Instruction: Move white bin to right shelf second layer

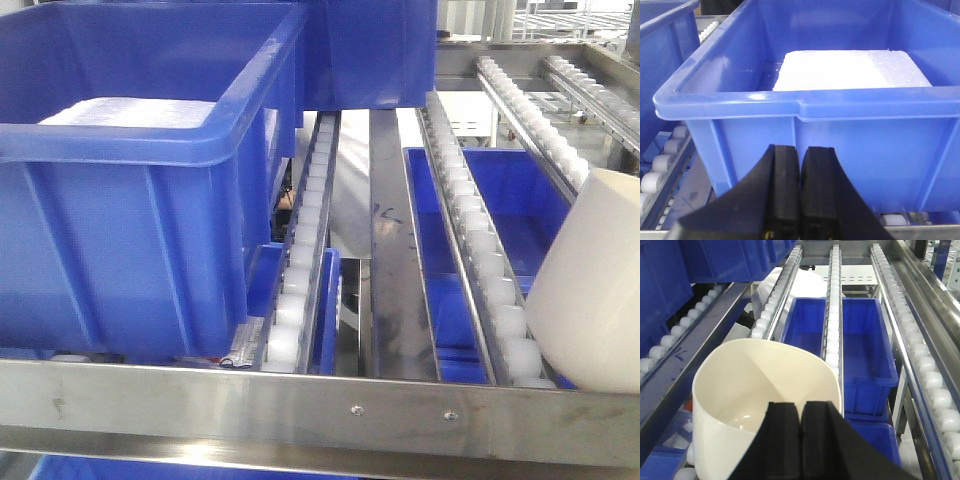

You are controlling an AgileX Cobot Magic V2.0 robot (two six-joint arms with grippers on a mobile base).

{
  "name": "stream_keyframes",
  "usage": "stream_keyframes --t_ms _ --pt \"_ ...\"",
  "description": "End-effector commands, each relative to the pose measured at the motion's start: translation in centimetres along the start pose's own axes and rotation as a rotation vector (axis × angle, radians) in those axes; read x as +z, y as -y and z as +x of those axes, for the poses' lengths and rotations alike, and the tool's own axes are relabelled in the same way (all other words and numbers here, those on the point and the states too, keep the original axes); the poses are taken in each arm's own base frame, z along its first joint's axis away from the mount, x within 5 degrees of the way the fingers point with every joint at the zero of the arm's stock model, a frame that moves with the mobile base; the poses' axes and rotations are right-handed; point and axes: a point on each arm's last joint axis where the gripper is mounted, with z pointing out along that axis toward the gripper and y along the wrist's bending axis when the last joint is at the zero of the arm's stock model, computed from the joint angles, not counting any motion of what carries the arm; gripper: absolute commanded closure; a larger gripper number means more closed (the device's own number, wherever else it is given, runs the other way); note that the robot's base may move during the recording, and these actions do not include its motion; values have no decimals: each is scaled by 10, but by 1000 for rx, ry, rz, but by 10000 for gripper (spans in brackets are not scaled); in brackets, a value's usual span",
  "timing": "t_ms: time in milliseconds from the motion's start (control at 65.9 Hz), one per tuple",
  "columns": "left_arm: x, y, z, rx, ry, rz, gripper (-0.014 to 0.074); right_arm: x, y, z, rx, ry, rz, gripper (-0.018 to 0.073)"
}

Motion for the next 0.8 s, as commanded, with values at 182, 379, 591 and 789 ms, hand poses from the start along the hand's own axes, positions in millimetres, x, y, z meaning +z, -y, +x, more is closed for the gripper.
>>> stream_keyframes --t_ms 182,379,591,789 --pt "1 0 4 -3 64 3 512 -3 -1 -14 -15 124 -7 510" --pt "1 0 4 -3 64 3 512 -3 -1 -14 -15 124 -7 510" --pt "1 0 4 -3 64 3 512 -3 -1 -14 -15 124 -7 510" --pt "1 0 4 -3 64 3 512 -3 -1 -14 -15 124 -7 510"
